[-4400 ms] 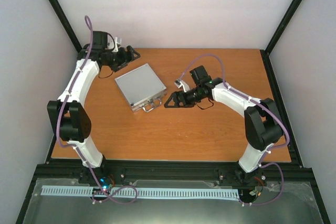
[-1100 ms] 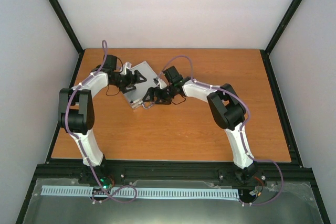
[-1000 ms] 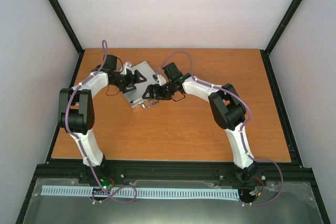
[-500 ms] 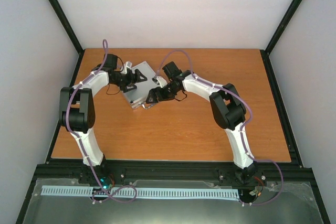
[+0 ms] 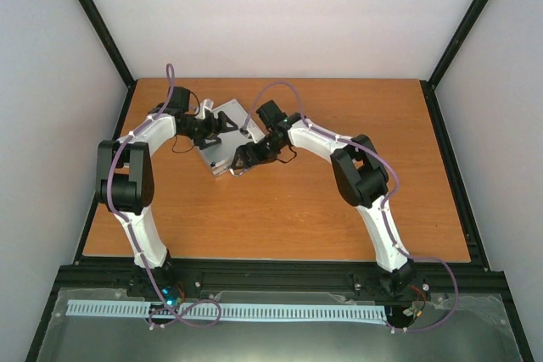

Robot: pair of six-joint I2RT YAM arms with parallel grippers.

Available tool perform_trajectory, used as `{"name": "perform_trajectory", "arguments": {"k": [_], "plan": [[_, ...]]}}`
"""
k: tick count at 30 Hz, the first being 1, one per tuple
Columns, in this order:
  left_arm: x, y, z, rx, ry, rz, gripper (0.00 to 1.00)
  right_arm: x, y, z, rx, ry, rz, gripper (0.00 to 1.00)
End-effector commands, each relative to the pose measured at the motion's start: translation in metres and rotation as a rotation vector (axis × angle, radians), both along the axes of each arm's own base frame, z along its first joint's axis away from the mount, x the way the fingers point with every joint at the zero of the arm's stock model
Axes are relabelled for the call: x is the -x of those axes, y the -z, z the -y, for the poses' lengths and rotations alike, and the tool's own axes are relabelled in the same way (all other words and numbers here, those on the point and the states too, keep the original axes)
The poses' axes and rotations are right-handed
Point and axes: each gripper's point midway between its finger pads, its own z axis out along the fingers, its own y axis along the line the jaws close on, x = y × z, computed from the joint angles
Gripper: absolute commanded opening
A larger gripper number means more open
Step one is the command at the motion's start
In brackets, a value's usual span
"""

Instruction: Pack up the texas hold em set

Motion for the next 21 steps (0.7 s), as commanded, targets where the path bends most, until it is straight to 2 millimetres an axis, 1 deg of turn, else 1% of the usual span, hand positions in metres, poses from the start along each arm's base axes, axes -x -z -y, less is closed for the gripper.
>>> {"name": "perform_trajectory", "arguments": {"k": [1, 6, 10, 14, 18, 19, 21], "plan": [[0.017, 0.046, -0.012, -0.088, -0.025, -0.153, 0.95, 0.004, 0.013, 0.000, 0.043, -0.009, -0.012, 1.00], [0.018, 0.047, -0.011, -0.086, -0.023, -0.158, 0.95, 0.010, 0.023, 0.002, 0.083, -0.006, -0.014, 1.00], [0.018, 0.046, -0.011, -0.085, -0.021, -0.155, 0.95, 0.010, 0.027, 0.000, 0.092, 0.004, -0.025, 1.00], [0.018, 0.046, -0.011, -0.087, -0.018, -0.152, 0.95, 0.010, 0.029, 0.001, 0.100, 0.021, -0.042, 1.00], [0.018, 0.046, -0.011, -0.087, -0.017, -0.151, 0.95, 0.014, 0.029, 0.008, 0.122, 0.055, -0.055, 1.00], [0.017, 0.046, -0.011, -0.087, -0.017, -0.149, 0.95, 0.017, 0.031, 0.010, 0.130, 0.075, -0.076, 1.00], [0.017, 0.046, -0.011, -0.087, -0.017, -0.150, 0.95, 0.021, 0.030, 0.009, 0.114, 0.093, -0.112, 1.00]]}}
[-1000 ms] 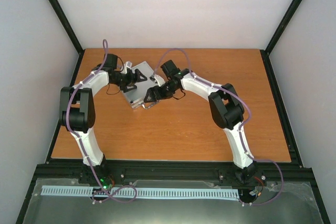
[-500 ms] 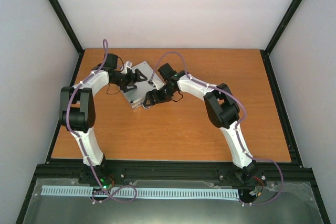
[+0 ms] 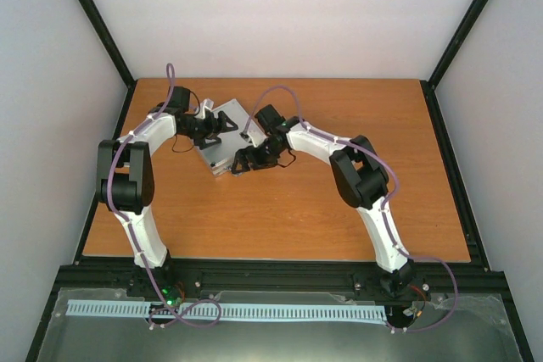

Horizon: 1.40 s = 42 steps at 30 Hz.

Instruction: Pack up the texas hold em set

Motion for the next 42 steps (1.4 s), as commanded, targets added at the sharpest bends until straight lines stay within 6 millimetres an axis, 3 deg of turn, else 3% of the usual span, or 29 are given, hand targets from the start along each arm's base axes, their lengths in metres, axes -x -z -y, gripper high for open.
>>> {"name": "perform_trajectory", "arguments": {"k": [1, 8, 17, 23, 30, 36, 42], "plan": [[0.018, 0.046, -0.012, -0.087, -0.018, -0.145, 0.95, 0.014, 0.014, 0.008, 0.051, 0.073, -0.087, 1.00], [0.019, 0.049, -0.013, -0.088, -0.026, -0.152, 0.95, 0.017, 0.022, 0.001, -0.025, 0.132, -0.155, 1.00], [0.023, 0.048, -0.014, -0.098, -0.022, -0.151, 0.95, 0.004, 0.012, -0.011, -0.132, 0.177, -0.171, 1.00], [0.022, 0.048, -0.013, -0.096, -0.021, -0.148, 0.95, -0.014, -0.001, 0.001, -0.204, 0.261, -0.149, 1.00], [0.022, 0.050, -0.013, -0.093, -0.020, -0.151, 0.95, -0.033, -0.024, -0.001, -0.260, 0.282, -0.065, 1.00], [0.022, 0.050, -0.013, -0.093, -0.018, -0.150, 0.95, -0.038, -0.026, -0.006, -0.300, 0.295, -0.075, 1.00], [0.024, 0.051, -0.014, -0.098, -0.017, -0.153, 0.95, -0.043, -0.041, -0.008, -0.379, 0.303, -0.062, 1.00]]}}
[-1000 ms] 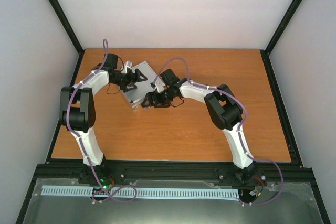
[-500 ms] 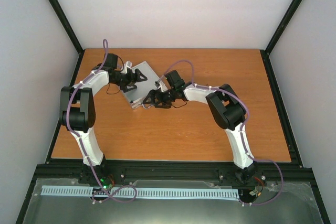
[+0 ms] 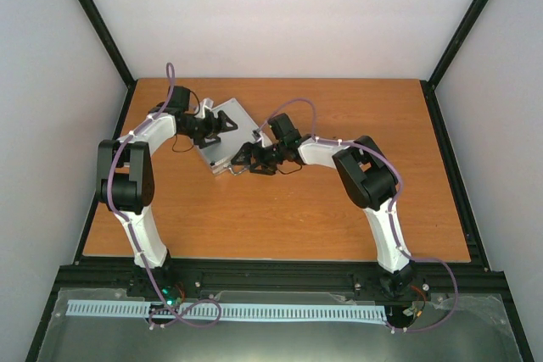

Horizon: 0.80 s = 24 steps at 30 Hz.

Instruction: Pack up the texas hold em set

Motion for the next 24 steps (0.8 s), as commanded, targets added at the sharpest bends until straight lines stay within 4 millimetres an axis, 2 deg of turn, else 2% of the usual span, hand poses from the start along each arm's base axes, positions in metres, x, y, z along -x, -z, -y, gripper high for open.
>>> {"name": "perform_trajectory", "arguments": {"k": [1, 11, 24], "plan": [[0.026, 0.052, -0.013, -0.092, -0.016, -0.162, 0.95, -0.034, -0.043, -0.008, -0.140, 0.057, 0.175, 1.00], [0.025, 0.053, -0.013, -0.095, -0.017, -0.161, 0.95, -0.043, -0.071, -0.010, -0.257, 0.065, 0.160, 1.00], [0.023, 0.055, -0.012, -0.091, -0.017, -0.167, 0.95, -0.052, -0.070, -0.012, -0.271, 0.071, 0.146, 1.00]]}}
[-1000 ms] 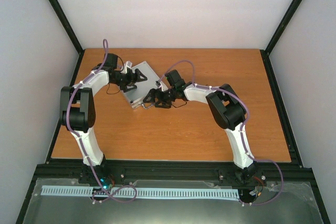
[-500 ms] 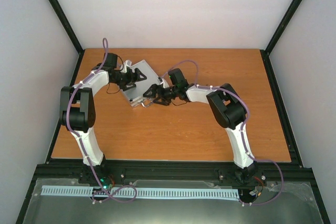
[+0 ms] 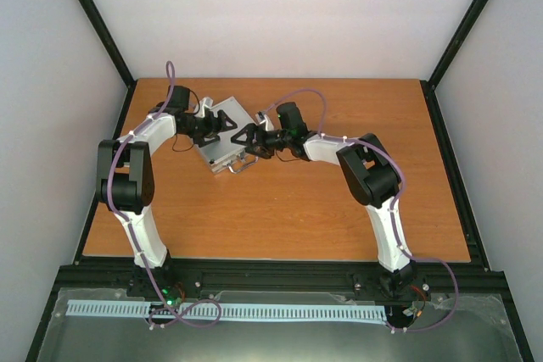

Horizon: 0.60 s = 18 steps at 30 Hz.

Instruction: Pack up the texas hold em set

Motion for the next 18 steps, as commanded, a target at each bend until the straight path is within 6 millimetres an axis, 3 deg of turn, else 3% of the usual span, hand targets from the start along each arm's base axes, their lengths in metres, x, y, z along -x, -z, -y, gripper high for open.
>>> {"name": "perform_trajectory", "arguments": {"k": [1, 7, 11, 13, 14, 15, 16, 18], "plan": [[0.028, 0.054, -0.009, -0.067, -0.018, -0.200, 0.95, -0.009, -0.020, -0.005, -0.045, -0.006, 0.073, 1.00], [0.025, 0.054, -0.009, -0.063, -0.020, -0.200, 0.95, 0.009, -0.018, 0.010, 0.070, -0.046, 0.116, 0.97], [0.022, 0.052, -0.009, -0.063, -0.020, -0.192, 0.95, 0.025, -0.021, 0.028, 0.156, -0.061, 0.164, 0.84], [0.021, 0.051, -0.009, -0.064, -0.019, -0.190, 0.95, 0.033, -0.017, 0.037, 0.210, -0.071, 0.183, 0.65], [0.022, 0.051, -0.009, -0.066, -0.020, -0.192, 0.95, 0.036, -0.015, 0.041, 0.237, -0.080, 0.194, 0.45], [0.022, 0.051, -0.009, -0.067, -0.020, -0.192, 0.95, 0.038, -0.012, 0.045, 0.265, -0.085, 0.202, 0.19], [0.023, 0.052, -0.009, -0.067, -0.019, -0.195, 0.95, 0.038, -0.007, 0.049, 0.299, -0.082, 0.207, 0.05], [0.024, 0.053, -0.009, -0.068, -0.019, -0.199, 0.95, 0.041, 0.002, 0.051, 0.322, -0.099, 0.211, 0.03]]}}
